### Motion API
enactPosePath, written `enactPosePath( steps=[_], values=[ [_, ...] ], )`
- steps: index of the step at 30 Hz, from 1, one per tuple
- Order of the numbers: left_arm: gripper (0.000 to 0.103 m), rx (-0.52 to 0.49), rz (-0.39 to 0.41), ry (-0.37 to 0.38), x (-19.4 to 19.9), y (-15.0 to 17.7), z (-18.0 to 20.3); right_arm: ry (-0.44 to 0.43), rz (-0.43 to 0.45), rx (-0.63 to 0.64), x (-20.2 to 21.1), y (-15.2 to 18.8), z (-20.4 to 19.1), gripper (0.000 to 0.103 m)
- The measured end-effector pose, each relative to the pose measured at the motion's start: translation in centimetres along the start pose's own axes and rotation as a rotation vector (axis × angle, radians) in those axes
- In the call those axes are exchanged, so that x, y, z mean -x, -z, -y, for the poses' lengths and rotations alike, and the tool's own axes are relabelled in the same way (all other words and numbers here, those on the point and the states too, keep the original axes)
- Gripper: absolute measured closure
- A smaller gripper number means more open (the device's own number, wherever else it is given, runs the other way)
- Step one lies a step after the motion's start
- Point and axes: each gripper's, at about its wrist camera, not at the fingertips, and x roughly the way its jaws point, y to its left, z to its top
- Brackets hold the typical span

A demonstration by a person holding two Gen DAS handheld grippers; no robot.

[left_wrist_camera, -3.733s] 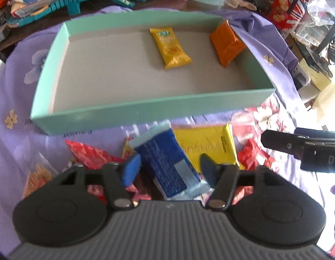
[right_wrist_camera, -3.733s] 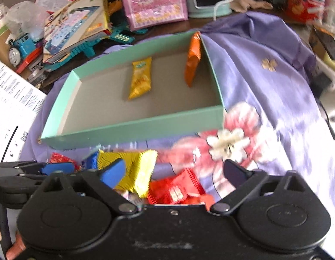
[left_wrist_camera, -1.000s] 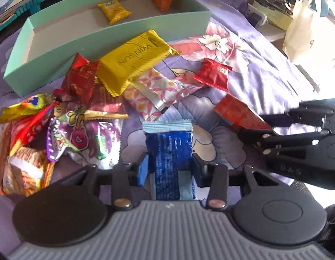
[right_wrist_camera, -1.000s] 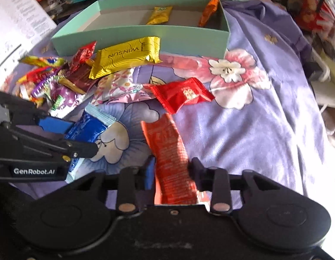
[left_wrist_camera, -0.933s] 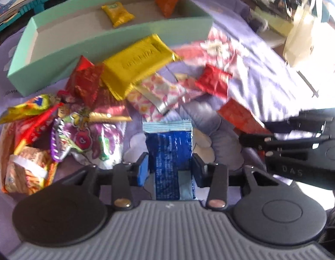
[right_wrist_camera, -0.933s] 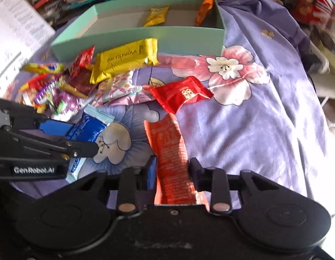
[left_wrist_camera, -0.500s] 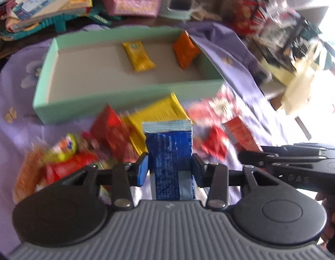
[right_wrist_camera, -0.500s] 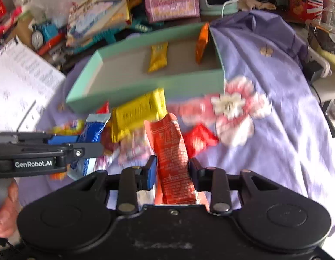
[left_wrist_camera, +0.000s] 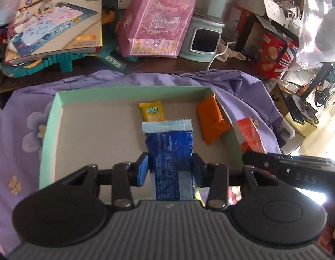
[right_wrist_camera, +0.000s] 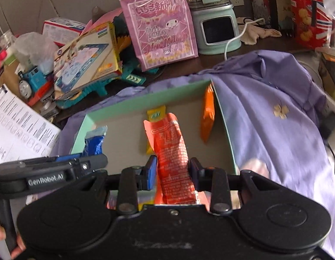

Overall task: Organize snacks
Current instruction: 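Carry both snacks into the green box and open both grippers, then move left gripper to yellow Winsun bar while right gripper approaches red square candy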

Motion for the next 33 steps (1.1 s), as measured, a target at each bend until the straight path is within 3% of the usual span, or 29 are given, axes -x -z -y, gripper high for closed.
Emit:
enactPosePath(
  steps=[5,10,13,14,16,17,18,23,33],
  values=[
    [0.062,-0.007,-0.053,-0.01,-4.4,-1.2,-0.1,0.013,-0.039,-0.022,-5.0,-2.3,0.5,0.071],
    [0.062,-0.015,-0.101,-0.021,-8.0,-1.7,-0.4,0.033,-0.072,-0.019,-8.8,-2.4,0.7,0.069],
    [0.06,-0.024,-0.12,-0.016,-9.3,-1.7,-0.5,0.047,-0.075,-0.019,-9.4,-2.1,0.7,0.061],
    [0.054,-0.029,-0.123,-0.02,-9.5,-1.7,-0.5,0.045,-0.073,-0.019,-9.5,-2.1,0.7,0.054],
    [0.027,-0.032,-0.122,-0.033,-9.5,-1.5,-0.6,0.037,-0.054,-0.018,-8.9,-2.0,0.6,0.032],
    [0.01,-0.03,-0.113,-0.047,-9.3,-1.3,-0.7,0.041,-0.038,-0.016,-8.4,-1.9,0.5,0.015],
    [0.003,-0.028,-0.101,-0.061,-8.9,-1.1,-0.8,0.039,-0.019,-0.012,-7.8,-1.8,0.4,0.007],
    [0.001,-0.008,-0.096,-0.068,-7.3,-0.2,-1.4,0.038,0.015,0.007,-5.5,-1.3,0.0,0.0],
    [0.0,-0.019,-0.08,-0.053,-3.2,2.7,-0.9,0.046,0.024,0.012,-1.7,0.8,-0.8,0.0]
  ],
)
